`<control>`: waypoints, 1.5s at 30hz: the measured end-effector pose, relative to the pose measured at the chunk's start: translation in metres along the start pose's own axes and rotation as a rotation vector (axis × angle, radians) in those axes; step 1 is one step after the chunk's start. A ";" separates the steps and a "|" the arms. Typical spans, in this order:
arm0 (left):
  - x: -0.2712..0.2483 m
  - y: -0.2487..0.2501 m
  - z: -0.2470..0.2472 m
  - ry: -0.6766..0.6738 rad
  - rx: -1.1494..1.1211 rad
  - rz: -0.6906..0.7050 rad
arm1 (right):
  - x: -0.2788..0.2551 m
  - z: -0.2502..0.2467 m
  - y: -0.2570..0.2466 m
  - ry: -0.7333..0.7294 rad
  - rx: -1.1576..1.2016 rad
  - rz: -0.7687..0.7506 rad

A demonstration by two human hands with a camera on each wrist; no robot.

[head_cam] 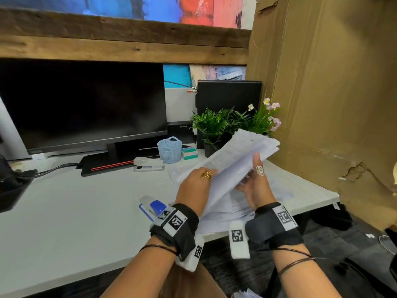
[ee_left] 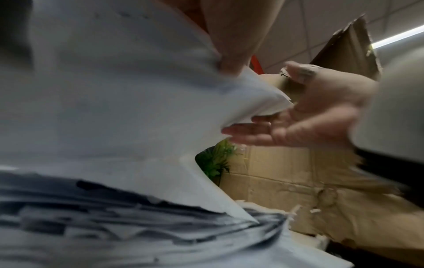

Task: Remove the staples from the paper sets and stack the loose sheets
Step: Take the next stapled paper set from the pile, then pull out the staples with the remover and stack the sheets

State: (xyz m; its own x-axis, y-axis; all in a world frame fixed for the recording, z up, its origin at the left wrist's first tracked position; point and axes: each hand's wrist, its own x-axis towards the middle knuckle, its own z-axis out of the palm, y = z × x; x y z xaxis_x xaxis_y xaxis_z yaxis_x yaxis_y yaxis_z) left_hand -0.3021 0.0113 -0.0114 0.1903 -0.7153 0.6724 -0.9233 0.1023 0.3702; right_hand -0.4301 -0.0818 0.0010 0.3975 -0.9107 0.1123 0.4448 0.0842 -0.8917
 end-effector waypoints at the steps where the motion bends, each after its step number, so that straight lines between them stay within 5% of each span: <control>1: 0.000 0.003 0.003 -0.029 -0.028 0.009 | 0.002 0.004 -0.002 -0.003 -0.048 -0.037; 5: -0.008 0.005 0.009 -0.451 0.054 0.001 | 0.007 0.002 -0.004 0.088 -0.186 -0.184; 7: -0.010 0.001 0.004 -0.532 -0.006 -0.068 | 0.002 -0.002 -0.010 0.077 -0.208 -0.263; 15: 0.020 -0.007 -0.065 0.070 -0.122 -0.293 | -0.023 0.016 -0.050 -0.069 -0.110 -0.534; 19: 0.027 -0.018 -0.110 0.237 -0.273 -0.373 | -0.037 0.032 -0.054 -0.160 -0.075 -0.533; 34: -0.094 -0.025 -0.221 0.274 -0.474 -0.534 | -0.078 0.096 0.029 -0.419 -0.204 -0.297; 41: -0.111 -0.047 -0.219 0.103 -0.411 -0.607 | -0.080 0.110 0.054 -0.280 -0.160 -0.206; 45: -0.114 -0.058 -0.203 0.288 -0.278 -0.658 | -0.079 0.105 0.058 -0.355 -0.168 -0.112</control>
State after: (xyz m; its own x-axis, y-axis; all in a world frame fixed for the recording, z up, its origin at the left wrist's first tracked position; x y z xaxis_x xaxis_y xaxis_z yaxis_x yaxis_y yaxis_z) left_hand -0.2026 0.2270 0.0202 0.7856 -0.4847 0.3846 -0.4797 -0.0844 0.8734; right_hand -0.3512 0.0375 -0.0135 0.6197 -0.7119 0.3305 0.3752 -0.1012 -0.9214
